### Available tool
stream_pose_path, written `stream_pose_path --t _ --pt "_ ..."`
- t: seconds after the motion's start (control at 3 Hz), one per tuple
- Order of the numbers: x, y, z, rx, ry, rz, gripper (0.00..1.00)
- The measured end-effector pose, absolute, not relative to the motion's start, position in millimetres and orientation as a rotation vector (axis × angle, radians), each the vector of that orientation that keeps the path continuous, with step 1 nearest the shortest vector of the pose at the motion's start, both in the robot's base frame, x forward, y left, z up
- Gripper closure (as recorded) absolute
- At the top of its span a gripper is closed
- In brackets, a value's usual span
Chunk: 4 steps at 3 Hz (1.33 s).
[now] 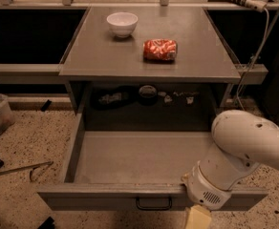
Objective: Open top drawer
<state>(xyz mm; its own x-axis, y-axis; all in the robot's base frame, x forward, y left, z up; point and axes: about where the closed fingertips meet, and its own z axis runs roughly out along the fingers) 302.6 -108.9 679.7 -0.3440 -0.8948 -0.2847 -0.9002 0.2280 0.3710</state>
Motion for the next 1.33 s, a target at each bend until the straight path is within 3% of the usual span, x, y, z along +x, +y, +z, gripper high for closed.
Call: stream_pose_path --t 1.33 --pt "254 -121 699 -1.747 2.511 0.842 0.00"
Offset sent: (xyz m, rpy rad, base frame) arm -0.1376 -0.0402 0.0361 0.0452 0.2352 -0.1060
